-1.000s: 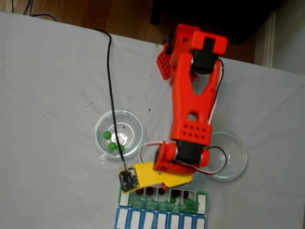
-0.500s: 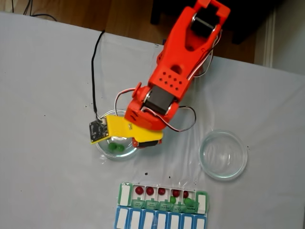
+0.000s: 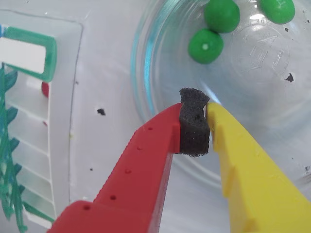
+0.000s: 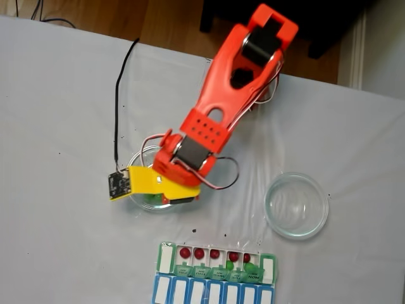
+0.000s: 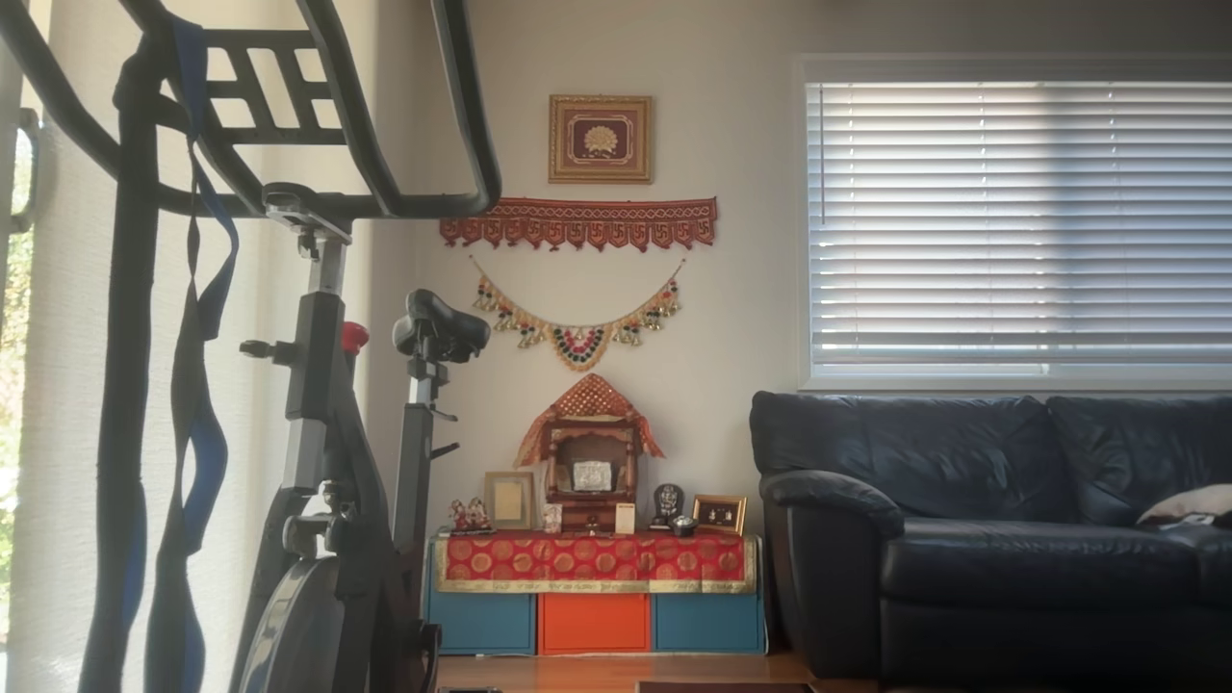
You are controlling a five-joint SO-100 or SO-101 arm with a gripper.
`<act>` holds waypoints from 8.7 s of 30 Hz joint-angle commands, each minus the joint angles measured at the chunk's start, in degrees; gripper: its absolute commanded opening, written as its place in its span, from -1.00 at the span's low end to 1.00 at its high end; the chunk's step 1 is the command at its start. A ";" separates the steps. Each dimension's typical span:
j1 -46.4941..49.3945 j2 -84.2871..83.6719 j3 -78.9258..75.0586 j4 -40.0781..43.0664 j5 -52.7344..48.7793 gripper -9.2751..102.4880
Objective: Sort medicines into box.
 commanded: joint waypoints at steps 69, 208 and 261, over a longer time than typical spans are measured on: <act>7.56 0.00 -6.77 1.67 18.19 -0.36; 1.85 -4.57 4.04 -7.73 14.68 -0.81; -20.83 -5.01 -30.06 15.29 16.08 -0.81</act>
